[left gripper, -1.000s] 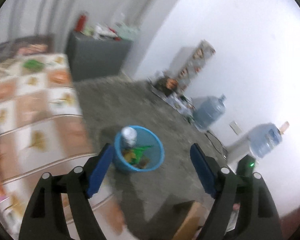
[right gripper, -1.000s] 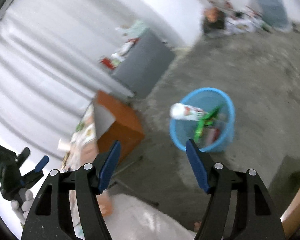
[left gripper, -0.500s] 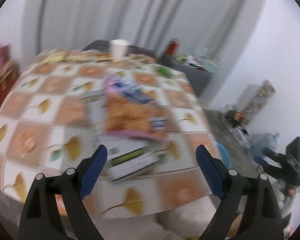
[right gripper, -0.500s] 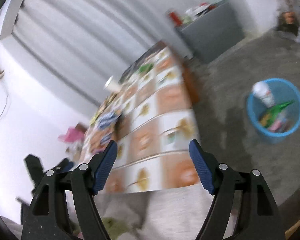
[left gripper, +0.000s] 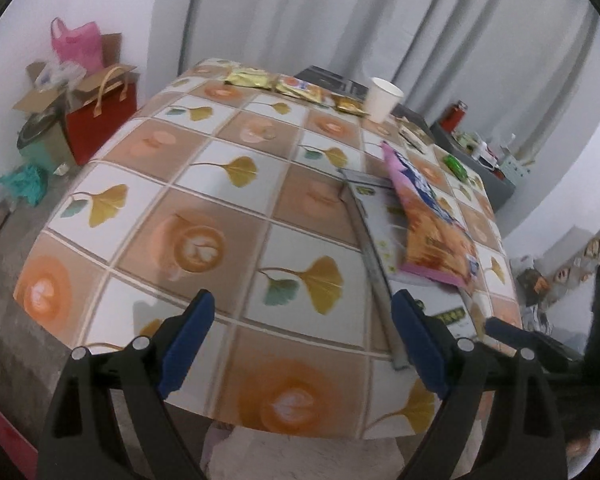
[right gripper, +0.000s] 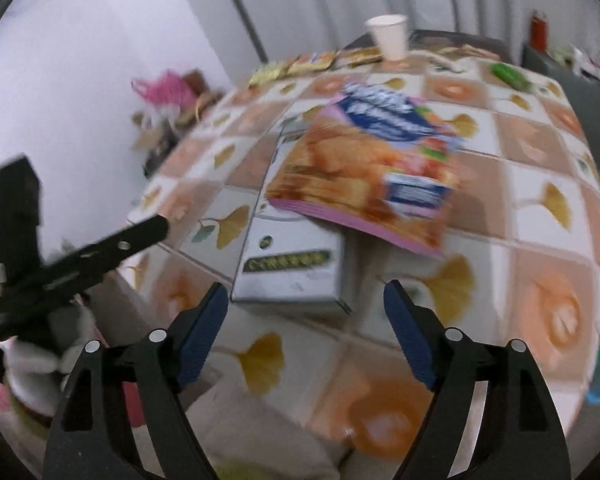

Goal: Collect trash
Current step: 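Grasp the pink snack bag with the left gripper while the right gripper grasps the white cable box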

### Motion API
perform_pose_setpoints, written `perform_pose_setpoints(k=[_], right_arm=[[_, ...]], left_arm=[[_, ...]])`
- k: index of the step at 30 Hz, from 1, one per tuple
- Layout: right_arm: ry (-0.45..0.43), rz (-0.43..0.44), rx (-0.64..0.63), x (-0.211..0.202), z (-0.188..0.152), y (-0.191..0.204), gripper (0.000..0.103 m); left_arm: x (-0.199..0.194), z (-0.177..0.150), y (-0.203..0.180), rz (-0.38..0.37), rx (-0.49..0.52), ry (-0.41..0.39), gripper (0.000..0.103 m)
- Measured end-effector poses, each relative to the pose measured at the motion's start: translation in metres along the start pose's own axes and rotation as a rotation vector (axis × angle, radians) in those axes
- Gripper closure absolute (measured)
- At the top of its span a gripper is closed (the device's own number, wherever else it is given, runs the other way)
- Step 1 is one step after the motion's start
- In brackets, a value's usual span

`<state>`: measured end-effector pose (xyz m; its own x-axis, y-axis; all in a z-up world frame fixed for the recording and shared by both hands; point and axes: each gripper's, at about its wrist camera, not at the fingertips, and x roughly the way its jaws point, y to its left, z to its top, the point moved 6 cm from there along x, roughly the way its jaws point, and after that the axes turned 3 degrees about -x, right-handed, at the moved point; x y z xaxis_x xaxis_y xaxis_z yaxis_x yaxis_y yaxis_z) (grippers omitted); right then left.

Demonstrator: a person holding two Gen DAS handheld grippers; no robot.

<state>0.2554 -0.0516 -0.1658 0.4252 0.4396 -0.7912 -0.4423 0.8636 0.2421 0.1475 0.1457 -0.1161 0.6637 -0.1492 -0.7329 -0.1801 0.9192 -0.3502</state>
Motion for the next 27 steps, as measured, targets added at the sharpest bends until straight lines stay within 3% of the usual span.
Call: perform_pose_setpoints(k=[3,12,18,27], right_arm=[[0.013,-0.031,-0.037,0.015,0.008,0.005,0.024],[0.029,-0.166,-0.104,0.047,0.027,0.008,0.021],[0.031,-0.127,-0.1,0.042,0.021,0.005,0.025],[0.077,-0.035,-0.128,0.013,-0.021,0.002,0.025]], left_arm=[[0.002,0.007,0.004,-0.012,-0.014,-0.007,0.015],[0.016,0.031,-0.021,-0.139,-0.007,-0.002,0.015],[0.017,0.032,-0.039,-0.187,0.022,0.009,0.015],[0.047,0.044,-0.08,-0.275,0.07,0.087,0.019]])
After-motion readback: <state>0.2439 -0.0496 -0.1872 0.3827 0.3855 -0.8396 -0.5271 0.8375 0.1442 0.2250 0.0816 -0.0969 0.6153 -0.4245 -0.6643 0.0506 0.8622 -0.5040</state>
